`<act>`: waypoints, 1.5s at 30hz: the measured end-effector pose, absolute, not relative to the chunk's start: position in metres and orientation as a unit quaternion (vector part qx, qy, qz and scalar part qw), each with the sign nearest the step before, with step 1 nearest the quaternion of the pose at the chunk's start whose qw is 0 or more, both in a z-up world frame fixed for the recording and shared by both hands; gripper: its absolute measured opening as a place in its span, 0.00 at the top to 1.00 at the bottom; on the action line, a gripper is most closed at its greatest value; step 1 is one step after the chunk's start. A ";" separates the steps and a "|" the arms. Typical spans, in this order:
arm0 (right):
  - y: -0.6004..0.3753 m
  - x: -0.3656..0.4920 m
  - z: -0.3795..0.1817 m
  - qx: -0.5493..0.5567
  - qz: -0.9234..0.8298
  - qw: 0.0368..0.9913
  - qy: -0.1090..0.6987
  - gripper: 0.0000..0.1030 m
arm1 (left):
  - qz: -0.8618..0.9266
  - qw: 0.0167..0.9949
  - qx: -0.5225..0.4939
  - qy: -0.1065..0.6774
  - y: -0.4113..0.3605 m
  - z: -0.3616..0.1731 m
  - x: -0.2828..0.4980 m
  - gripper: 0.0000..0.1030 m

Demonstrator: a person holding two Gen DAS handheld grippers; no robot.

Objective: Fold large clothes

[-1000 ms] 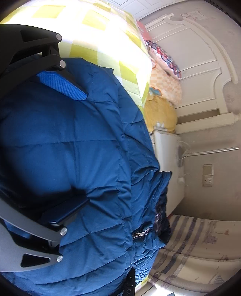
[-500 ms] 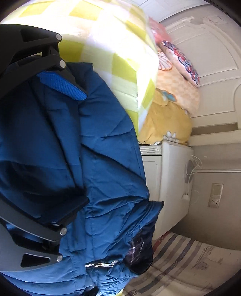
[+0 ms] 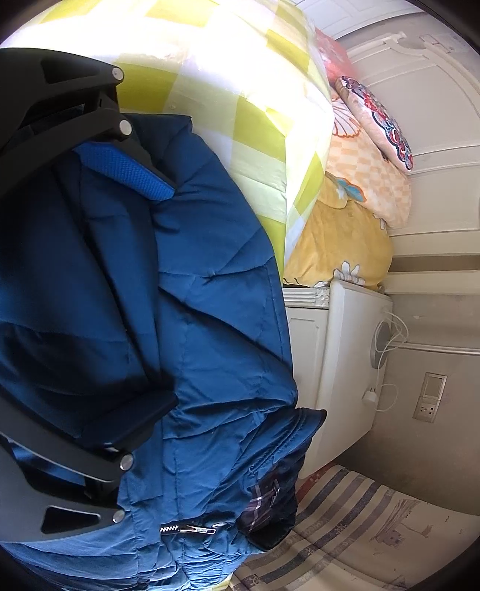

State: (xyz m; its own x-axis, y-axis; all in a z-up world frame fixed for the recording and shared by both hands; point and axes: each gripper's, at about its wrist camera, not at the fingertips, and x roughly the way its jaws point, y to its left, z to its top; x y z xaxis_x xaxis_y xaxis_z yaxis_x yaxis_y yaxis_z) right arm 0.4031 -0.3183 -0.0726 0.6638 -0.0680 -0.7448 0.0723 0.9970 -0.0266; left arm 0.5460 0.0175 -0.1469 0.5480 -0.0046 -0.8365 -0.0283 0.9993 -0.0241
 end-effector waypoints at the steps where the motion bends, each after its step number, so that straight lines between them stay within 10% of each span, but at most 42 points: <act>1: -0.309 0.384 -0.067 0.000 -0.016 0.918 0.396 0.05 | 0.007 0.880 -0.018 0.474 0.018 -0.147 0.546 0.02; 18: -0.286 0.340 -0.128 -0.011 -0.005 0.908 0.418 0.05 | -0.044 0.921 -0.008 0.387 -0.010 -0.074 0.430 0.02; 45: -0.267 0.229 -0.124 -0.030 0.034 0.898 0.438 0.04 | -0.044 0.897 0.049 0.436 -0.009 -0.129 0.325 0.02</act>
State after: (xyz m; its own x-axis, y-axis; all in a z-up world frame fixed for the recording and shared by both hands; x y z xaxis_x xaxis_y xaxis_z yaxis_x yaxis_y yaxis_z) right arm 0.2288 -0.2665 -0.1237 0.6148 0.0359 -0.7879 -0.0876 0.9959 -0.0230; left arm 0.3251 -0.0089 -0.1285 0.6157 -0.0361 -0.7872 0.1211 0.9914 0.0492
